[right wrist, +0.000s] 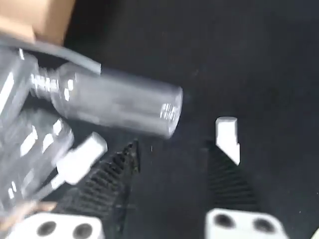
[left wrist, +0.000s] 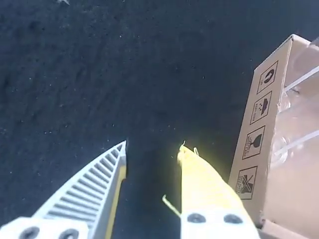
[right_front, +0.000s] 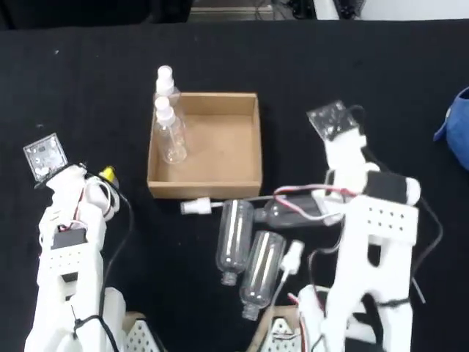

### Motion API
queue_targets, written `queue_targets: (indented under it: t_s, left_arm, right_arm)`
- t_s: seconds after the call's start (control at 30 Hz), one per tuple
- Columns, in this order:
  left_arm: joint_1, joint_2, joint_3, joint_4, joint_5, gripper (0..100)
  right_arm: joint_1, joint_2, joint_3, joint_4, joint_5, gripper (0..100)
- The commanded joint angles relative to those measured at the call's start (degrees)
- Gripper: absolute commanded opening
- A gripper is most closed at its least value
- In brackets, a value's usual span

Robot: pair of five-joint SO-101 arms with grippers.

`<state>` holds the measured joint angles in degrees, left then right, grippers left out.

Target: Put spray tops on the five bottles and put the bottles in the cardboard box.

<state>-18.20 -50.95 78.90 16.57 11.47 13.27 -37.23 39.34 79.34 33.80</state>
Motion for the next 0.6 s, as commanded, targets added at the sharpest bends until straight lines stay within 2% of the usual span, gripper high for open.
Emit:
queue_targets:
  t_s: [0.0, 0.13, 0.3, 0.43, 0.57]
  left_arm:
    - [-0.22, 0.09, -0.31, -0.88, 0.18, 3]
    - [-0.22, 0.09, -0.22, -0.88, 0.18, 3]
    - [-0.22, -0.44, 0.57, -0.88, 0.18, 3]
    - [-0.22, -0.44, 0.57, -0.88, 0.18, 3]
    - [-0.31, -0.35, 0.57, -0.88, 0.18, 3]
  right_arm:
    - [2.29, 2.24, -3.91, 4.48, 8.09, 25.1]
    - [-1.67, 2.59, -3.47, 5.01, 15.21, 26.0]
    - [-9.67, 2.59, -3.74, 9.85, 15.12, 26.1]
    - [-14.15, 2.68, -3.38, 8.35, 16.0, 25.8]
    - [-15.65, 4.35, -2.33, 6.86, 23.65, 25.8]
